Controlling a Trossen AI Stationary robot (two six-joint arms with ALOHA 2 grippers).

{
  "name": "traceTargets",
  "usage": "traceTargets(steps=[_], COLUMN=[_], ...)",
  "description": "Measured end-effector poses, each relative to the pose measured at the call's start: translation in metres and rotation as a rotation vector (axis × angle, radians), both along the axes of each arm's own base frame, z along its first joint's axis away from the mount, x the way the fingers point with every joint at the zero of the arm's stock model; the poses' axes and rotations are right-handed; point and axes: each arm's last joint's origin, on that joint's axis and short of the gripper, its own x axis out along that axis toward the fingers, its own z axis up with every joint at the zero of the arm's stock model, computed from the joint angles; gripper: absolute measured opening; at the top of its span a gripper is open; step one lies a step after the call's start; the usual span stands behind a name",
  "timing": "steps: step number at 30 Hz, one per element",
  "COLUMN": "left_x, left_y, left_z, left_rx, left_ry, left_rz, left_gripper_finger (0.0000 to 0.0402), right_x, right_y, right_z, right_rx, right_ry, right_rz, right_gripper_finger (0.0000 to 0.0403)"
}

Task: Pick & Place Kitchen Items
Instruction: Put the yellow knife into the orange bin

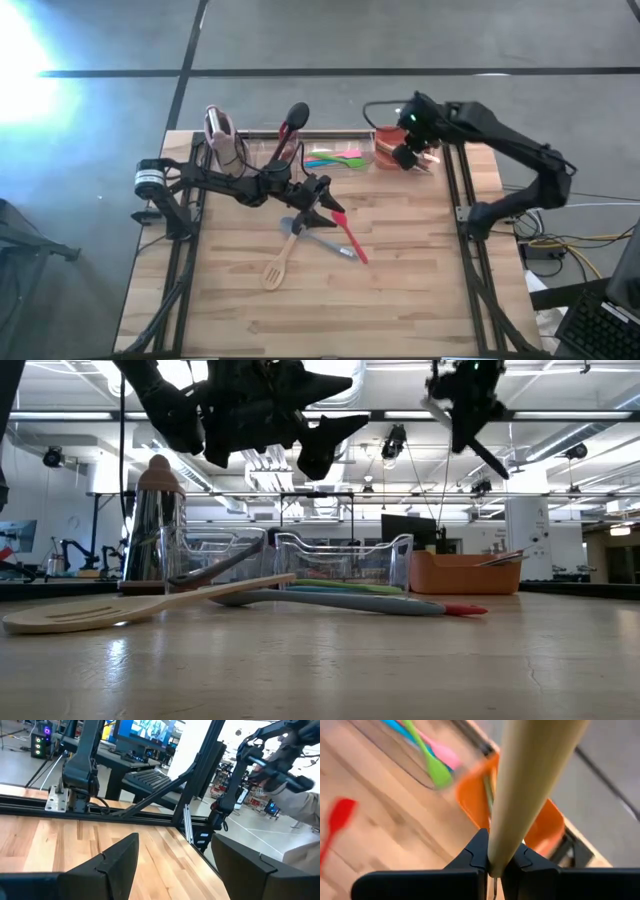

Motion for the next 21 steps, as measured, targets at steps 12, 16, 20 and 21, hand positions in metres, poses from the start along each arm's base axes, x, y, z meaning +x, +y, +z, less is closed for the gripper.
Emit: traceTargets(steps=[12,16,20,21], left_x=[0.0,0.0,0.0,0.0], left_y=[0.0,0.001,0.001,0.001], left_z=[-0.001,-0.004,-0.004,-0.004], left_rx=[0.011,0.025,0.037,0.037], left_ry=[0.007,0.021,0.017,0.017], left_rz=[0.001,0.002,0.004,0.004], left_gripper_finger=[0.0252,0.0252,0.0252,0.0252], right_x=[0.019,0.026,0.033,0.033], right_y=[-0.085,-0.104,-0.122,-0.126], right_z=[-0.063,-0.082,-0.095,-0.097], right_rx=[0.334,0.405,0.439,0.449], right_ry=[0.392,0.475,0.516,0.524], right_rz=[0.006,0.015,0.028,0.027], right_gripper_finger=[0.0012,0.0012,0.0012,0.0012])
